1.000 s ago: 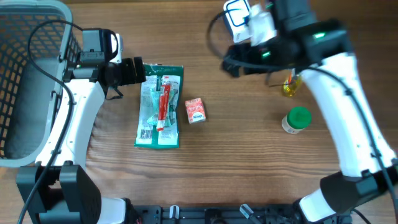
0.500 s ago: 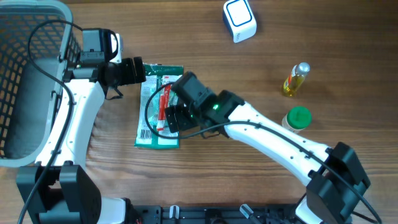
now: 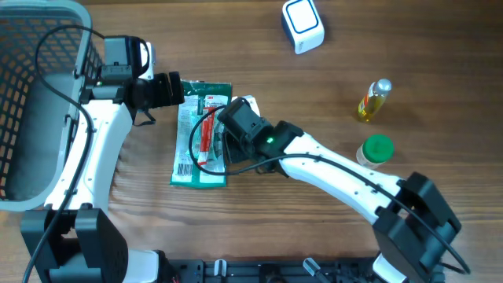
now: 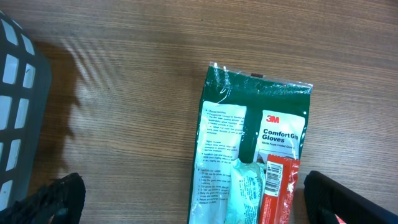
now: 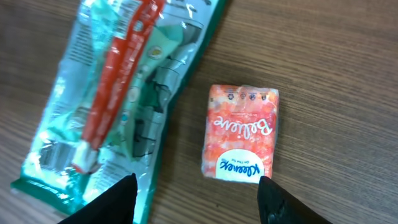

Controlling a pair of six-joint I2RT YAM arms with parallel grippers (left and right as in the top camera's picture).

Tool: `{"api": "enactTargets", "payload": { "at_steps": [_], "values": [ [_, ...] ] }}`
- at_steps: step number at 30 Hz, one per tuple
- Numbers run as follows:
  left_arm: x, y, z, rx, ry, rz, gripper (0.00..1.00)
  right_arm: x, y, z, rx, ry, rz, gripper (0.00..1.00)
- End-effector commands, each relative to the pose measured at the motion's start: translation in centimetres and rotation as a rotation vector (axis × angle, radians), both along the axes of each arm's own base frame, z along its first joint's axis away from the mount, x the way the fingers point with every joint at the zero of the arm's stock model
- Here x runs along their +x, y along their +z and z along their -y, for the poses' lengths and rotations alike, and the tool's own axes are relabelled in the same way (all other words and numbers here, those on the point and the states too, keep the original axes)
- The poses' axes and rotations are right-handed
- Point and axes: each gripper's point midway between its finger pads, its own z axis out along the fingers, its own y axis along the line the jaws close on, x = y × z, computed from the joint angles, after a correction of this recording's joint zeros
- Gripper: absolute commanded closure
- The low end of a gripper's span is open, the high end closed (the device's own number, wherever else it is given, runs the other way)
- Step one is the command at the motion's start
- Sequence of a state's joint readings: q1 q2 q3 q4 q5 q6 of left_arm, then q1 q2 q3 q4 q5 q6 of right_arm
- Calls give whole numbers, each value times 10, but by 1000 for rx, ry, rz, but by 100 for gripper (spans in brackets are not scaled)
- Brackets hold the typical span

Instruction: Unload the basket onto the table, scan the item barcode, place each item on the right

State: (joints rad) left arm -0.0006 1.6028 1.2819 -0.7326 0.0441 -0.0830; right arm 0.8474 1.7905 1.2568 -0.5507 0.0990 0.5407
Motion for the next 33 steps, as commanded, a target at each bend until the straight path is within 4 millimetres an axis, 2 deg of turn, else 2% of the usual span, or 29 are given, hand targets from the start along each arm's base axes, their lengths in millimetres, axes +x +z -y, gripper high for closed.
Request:
{"api": "enactTargets", "payload": {
  "at_steps": [1,9,14,19,23,29,32,33],
  "values": [
    [2,4,0,1,-15,14,0,3,-31,10,-64,-40,-39,39],
    [2,4,0,1,-15,14,0,1,-48,12,-95,-40,-64,43],
    [2,4,0,1,-15,15,0,11,-63,27,-126,-130,-73,45],
    [2,4,0,1,-15,14,0,12,-73,31,-58,-130,-182,59],
    [2,4,0,1,-15,15,0,11,-79,32,-66,-131,-195,69],
    [2,4,0,1,-15,14,0,7,-81,27,-42,-118,-227,71],
    [2,4,0,1,-15,15,0,5,-89,28,-53,-118,-242,73],
    [2,4,0,1,-15,15,0,4,-93,29,-60,-118,-249,81]
  ]
}}
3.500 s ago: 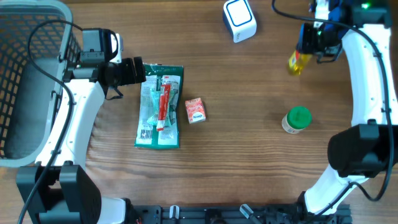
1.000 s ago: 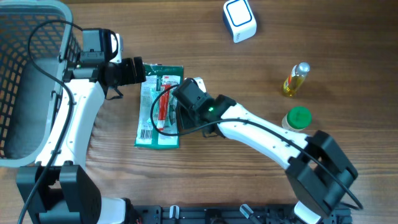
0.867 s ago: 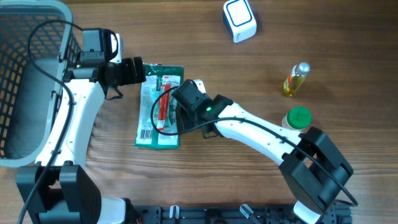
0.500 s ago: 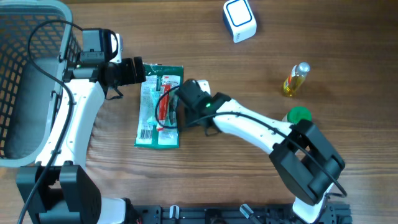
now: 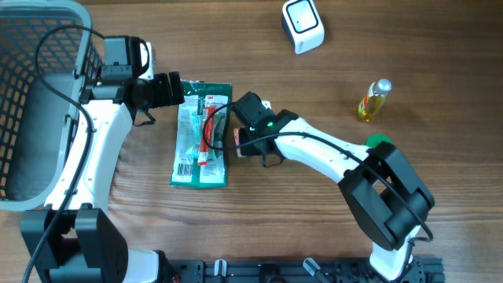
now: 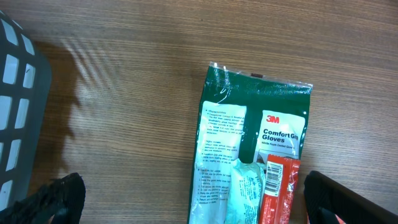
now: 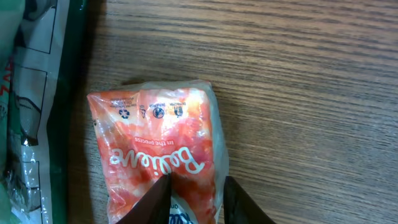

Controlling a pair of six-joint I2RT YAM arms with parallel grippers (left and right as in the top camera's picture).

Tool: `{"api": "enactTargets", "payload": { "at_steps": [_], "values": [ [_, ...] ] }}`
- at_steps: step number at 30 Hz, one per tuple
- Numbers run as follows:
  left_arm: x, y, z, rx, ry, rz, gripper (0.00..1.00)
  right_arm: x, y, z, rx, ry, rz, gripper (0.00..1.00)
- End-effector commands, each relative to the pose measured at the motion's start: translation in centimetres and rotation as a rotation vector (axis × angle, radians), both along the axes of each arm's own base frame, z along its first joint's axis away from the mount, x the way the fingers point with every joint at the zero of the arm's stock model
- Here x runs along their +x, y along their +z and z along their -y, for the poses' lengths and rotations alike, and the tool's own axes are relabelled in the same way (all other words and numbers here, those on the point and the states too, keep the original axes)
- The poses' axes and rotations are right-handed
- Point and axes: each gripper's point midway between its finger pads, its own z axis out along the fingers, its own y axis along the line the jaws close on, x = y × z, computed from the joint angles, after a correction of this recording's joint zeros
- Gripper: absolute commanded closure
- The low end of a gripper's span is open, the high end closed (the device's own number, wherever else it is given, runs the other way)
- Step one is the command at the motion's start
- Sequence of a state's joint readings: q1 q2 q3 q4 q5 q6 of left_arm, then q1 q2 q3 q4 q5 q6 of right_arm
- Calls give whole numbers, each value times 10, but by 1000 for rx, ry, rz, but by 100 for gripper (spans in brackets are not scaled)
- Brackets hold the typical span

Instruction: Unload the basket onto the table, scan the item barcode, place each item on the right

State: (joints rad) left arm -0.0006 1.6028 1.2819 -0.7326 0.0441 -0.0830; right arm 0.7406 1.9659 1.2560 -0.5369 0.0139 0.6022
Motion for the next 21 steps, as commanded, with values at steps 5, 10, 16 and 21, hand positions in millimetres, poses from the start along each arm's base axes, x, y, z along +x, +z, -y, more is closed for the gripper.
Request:
{"api": "enactTargets", "payload": {
  "at_steps": [5,10,16,21],
  "values": [
    [2,4,0,1,-15,14,1,6,-12,33,-115,-59,-10,96],
    [2,4,0,1,-15,14,0,26,0,84,-170,-149,-12,96],
    [2,4,0,1,-15,14,0,32,2,103,-196,-127,-21,91],
    [2,4,0,1,-15,15,0,40,31,98,-176,-107,20,66]
  ]
}}
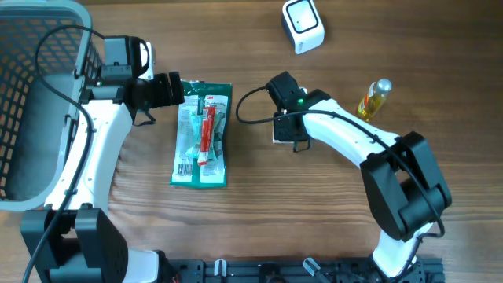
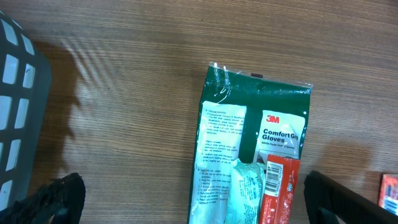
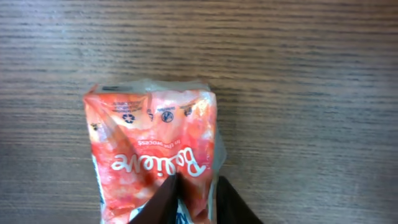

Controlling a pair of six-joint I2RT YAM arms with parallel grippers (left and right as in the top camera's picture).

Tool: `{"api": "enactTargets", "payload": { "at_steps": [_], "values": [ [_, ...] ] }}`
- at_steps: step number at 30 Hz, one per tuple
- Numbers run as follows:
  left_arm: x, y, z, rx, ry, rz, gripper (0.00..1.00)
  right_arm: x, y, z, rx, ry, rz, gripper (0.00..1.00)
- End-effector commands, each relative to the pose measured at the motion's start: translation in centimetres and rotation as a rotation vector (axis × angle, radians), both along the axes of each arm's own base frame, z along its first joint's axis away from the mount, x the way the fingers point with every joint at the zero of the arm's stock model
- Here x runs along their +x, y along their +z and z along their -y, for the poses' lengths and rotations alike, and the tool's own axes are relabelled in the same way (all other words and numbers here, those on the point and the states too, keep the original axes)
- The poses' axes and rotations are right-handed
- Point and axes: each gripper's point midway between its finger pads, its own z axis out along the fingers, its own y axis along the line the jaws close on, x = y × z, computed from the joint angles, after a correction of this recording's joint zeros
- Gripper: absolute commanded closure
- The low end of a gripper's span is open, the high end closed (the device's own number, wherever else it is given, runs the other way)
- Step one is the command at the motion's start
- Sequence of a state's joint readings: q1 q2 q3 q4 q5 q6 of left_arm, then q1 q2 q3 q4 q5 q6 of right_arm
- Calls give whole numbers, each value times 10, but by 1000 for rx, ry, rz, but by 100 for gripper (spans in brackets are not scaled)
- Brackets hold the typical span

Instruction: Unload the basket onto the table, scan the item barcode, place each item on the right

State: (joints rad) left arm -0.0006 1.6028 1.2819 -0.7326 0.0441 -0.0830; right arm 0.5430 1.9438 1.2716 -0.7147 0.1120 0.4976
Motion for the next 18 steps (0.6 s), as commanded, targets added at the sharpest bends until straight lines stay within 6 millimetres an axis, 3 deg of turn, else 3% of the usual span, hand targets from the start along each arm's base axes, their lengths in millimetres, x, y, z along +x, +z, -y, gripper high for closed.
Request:
{"api": "enactTargets", "payload": {
  "at_steps": [1,4,8,11,18],
  "values": [
    [2,4,0,1,-15,15,0,16,42,-4,21,20,89,57],
    [2,4,0,1,-15,15,0,19,67,-14,80,29,117,39],
    [2,4,0,1,-15,14,0,5,76,-40,235,74,55,30],
    [2,4,0,1,-15,15,0,1,74,-45,250,86,40,34],
    [2,4,0,1,-15,14,0,-2,77,-63,267,129,64,57]
  ]
}}
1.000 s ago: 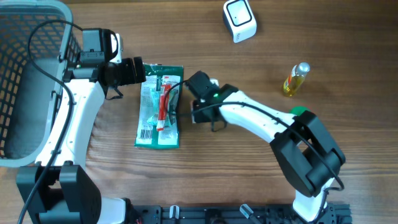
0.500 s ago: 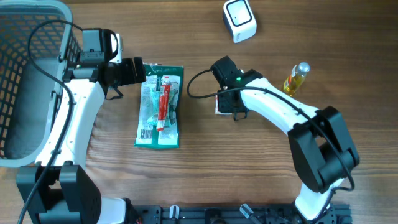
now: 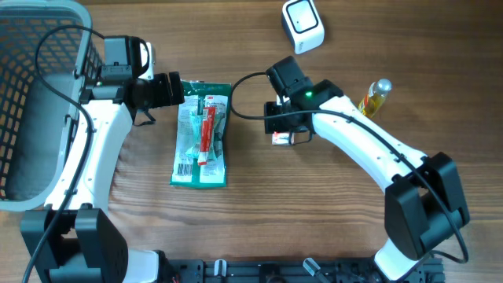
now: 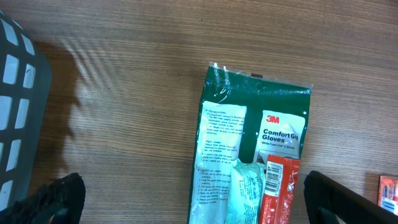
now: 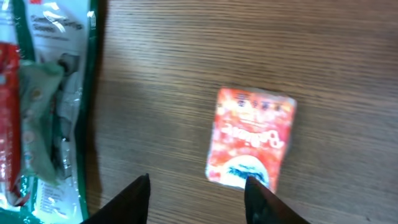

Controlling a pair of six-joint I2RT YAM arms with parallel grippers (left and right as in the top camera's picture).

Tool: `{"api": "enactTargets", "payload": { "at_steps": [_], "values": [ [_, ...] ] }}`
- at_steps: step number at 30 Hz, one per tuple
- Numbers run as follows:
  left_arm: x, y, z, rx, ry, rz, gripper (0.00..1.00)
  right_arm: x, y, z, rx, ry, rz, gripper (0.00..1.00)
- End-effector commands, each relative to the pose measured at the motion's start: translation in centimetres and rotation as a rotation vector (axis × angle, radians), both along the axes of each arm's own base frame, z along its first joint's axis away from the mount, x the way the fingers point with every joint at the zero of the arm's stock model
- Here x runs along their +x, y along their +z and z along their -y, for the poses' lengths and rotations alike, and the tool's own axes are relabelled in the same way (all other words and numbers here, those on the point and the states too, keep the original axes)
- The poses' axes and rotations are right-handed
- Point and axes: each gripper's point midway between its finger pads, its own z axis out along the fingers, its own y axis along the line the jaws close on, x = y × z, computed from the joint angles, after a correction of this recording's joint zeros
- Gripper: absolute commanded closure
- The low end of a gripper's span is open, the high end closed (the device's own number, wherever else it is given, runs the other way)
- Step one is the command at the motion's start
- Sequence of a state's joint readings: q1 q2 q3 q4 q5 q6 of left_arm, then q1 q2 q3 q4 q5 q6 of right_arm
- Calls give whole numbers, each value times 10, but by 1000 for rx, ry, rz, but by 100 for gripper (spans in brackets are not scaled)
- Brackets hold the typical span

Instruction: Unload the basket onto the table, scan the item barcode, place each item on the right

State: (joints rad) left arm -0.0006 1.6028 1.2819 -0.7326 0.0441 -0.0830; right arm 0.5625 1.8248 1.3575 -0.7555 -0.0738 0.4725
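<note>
A small orange tissue pack lies flat on the wood table, right of a green 3M glove package. My right gripper hangs open above the pack's near end, one finger beside its white label, nothing held. In the overhead view the tissue pack peeks out under the right gripper. My left gripper stands open over the glove package, fingers wide to either side. The white scanner sits at the far edge.
A grey mesh basket fills the left side, beside the left arm. A yellow oil bottle stands right of the right arm. The tissue pack shows at the left wrist view's right edge.
My right gripper was shut on the tissue pack close to the table; now it is open and higher, and the pack lies free on the wood. The left arm is unchanged.
My right gripper hung open over the tissue pack, which lay against the glove package. Then it was shut on the pack. Later the pack was well right of the gloves, still gripped. Now it lies there, let go. The left gripper stayed open throughout.
</note>
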Motion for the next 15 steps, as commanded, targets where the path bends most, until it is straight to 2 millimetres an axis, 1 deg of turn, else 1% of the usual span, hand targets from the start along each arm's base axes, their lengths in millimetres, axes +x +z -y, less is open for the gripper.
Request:
{"api": "enactTargets", "payload": {
  "at_steps": [1,3,4,7,11,15],
  "values": [
    [2,4,0,1,-15,15,0,-5,8,-20,37,46,21,60],
    [2,4,0,1,-15,15,0,-9,4,-26,33,63,28,66],
    [2,4,0,1,-15,15,0,-10,0,-28,34,68,29,70],
    [2,4,0,1,-15,15,0,-13,-18,-30,19,75,14,77],
    [2,4,0,1,-15,15,0,-11,-37,-30,-4,72,-10,79],
    [2,4,0,1,-15,14,0,-16,-64,-27,-42,74,-64,79]
  ]
}}
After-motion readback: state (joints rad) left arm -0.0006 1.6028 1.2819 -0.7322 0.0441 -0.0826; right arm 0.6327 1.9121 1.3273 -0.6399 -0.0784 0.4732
